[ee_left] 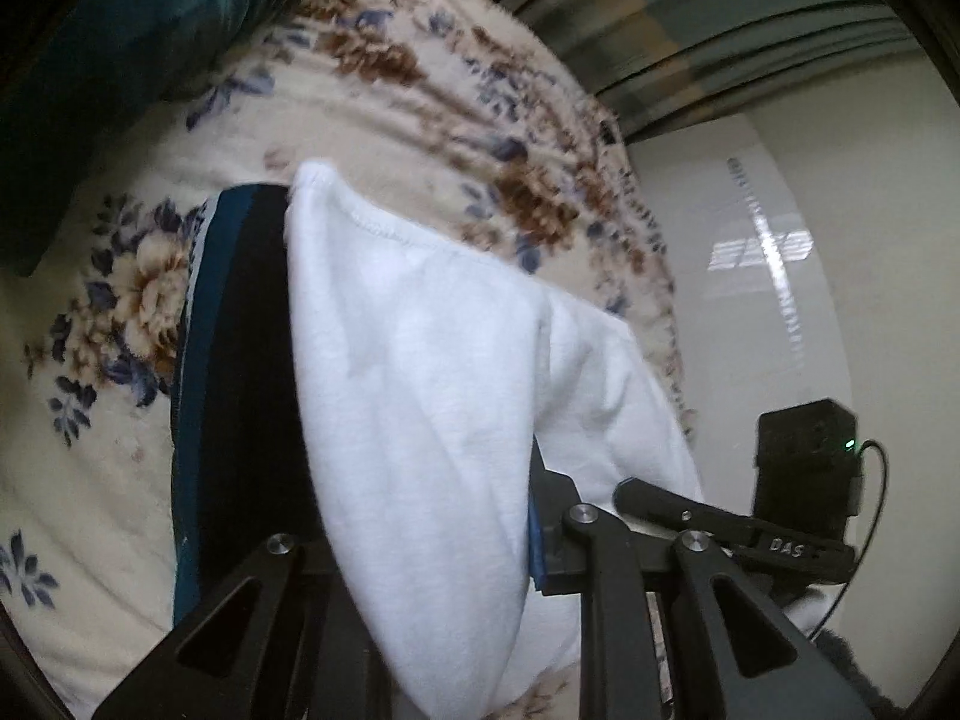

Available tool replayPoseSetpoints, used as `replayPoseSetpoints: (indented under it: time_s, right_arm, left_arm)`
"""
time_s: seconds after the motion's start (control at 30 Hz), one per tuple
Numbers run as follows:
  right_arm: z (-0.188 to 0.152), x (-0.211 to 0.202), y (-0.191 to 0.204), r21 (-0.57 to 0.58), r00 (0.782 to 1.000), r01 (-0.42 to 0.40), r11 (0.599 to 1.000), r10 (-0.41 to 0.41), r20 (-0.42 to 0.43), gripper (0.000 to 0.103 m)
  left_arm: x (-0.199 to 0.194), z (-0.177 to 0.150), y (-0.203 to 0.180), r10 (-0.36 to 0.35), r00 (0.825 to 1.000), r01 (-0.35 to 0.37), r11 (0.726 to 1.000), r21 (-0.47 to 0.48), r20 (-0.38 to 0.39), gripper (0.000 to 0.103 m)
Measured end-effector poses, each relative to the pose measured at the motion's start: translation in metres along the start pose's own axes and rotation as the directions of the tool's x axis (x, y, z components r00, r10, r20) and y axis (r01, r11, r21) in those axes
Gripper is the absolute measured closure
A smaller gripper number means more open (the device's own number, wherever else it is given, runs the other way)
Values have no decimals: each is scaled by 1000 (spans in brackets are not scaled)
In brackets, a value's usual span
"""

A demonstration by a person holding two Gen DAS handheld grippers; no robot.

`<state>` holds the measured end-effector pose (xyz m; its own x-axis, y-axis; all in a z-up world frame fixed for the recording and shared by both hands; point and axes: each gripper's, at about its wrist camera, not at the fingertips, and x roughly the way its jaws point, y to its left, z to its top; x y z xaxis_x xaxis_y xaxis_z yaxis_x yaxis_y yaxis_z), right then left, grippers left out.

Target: Fold small clothes

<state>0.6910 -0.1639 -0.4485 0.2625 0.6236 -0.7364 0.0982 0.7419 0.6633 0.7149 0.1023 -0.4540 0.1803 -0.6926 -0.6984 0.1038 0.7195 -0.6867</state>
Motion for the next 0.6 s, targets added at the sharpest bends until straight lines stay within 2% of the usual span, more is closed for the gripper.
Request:
replayPoseSetpoints:
  time_s: [0.07, 0.13, 0.23, 0.27, 0.3, 0.33, 0.37, 0.4, 0.43, 0.47, 0.5, 0.6]
  right_arm:
    - [6, 7, -5, -8, 999, 26, 1000, -26, -19, 91]
    - [3, 8, -3, -24, 998, 53, 998, -54, -35, 88]
    - [-2, 2, 11, -80, 980, 194, 978, -198, -38, 60]
    - [-4, 1, 18, -106, 961, 272, 957, -276, -26, 47]
    - [-9, -3, 24, -128, 941, 335, 934, -337, -1, 43]
    - [-12, -6, 30, -147, 923, 382, 912, -384, 21, 40]
    - [-17, -8, 36, -166, 886, 462, 871, -461, 50, 30]
    - [-24, -11, 41, -181, 843, 537, 824, -531, 85, 19]
    - [-29, -13, 44, -184, 825, 565, 804, -557, 99, 14]
    - [-35, -14, 47, -181, 799, 602, 778, -591, 114, 4]
    - [-42, -15, 49, -181, 771, 636, 750, -624, 128, 0]
    - [-57, -21, 55, -184, 715, 699, 691, -681, 160, 0]
  left_arm:
    - [2, -1, 1, 18, 1000, -19, 1000, -7, -13, 80]
    - [-2, -3, -2, 56, 998, -56, 998, -8, -12, 71]
    - [-16, -10, -18, 201, 979, -202, 979, 29, 32, 67]
    - [-19, -11, -23, 260, 964, -262, 964, 44, 52, 65]
    - [-22, -14, -27, 294, 953, -298, 953, 54, 70, 64]
    - [-27, -20, -36, 348, 931, -357, 931, 72, 110, 58]
    - [-29, -23, -41, 393, 909, -406, 910, 85, 136, 51]
    - [-32, -29, -49, 450, 878, -468, 879, 96, 162, 30]
    - [-33, -32, -52, 475, 862, -495, 863, 97, 176, 14]
    - [-37, -40, -59, 498, 843, -523, 846, 98, 201, 9]
    - [-37, -43, -60, 506, 836, -534, 840, 98, 212, 1]
    - [-41, -55, -72, 547, 803, -580, 808, 102, 234, 0]
